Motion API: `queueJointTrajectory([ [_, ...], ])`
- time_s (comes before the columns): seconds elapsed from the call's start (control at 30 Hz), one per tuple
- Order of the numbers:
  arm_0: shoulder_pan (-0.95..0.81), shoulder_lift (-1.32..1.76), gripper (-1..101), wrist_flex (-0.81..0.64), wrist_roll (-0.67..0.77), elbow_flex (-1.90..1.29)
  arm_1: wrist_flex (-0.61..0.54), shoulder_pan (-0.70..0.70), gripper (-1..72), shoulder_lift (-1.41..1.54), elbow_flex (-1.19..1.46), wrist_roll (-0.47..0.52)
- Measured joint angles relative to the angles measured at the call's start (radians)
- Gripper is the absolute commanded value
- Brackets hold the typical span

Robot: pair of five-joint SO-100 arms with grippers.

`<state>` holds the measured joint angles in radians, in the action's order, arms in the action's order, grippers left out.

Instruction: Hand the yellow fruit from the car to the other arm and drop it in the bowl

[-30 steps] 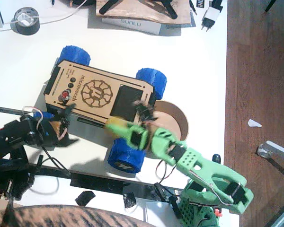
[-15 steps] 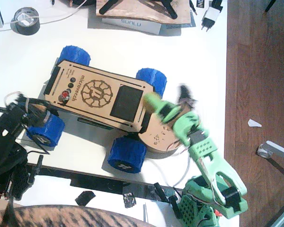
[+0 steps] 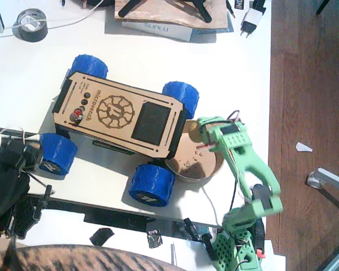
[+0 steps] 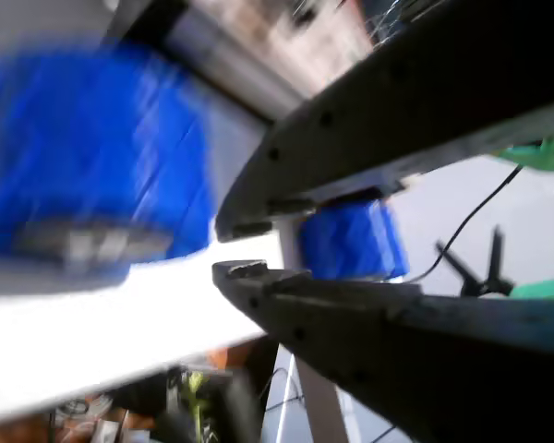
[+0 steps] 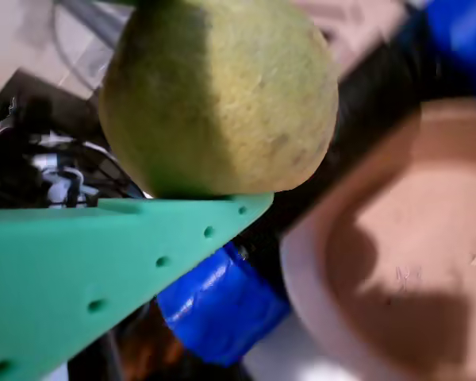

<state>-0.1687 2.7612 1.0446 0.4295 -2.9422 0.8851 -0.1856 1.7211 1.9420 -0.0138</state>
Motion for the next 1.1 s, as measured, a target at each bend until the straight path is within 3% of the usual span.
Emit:
queueJointTrajectory([
  [0.43, 0.002, 0.021, 0, -0.014, 0.000, -0.052, 0.106, 0.020, -0.1, -0.307, -0.221, -0.094],
  [1.1, 0.002, 0.032, 0, -0.014, 0.000, -0.052, 0.106, 0.037, -0.1, -0.359, -0.262, -0.109],
])
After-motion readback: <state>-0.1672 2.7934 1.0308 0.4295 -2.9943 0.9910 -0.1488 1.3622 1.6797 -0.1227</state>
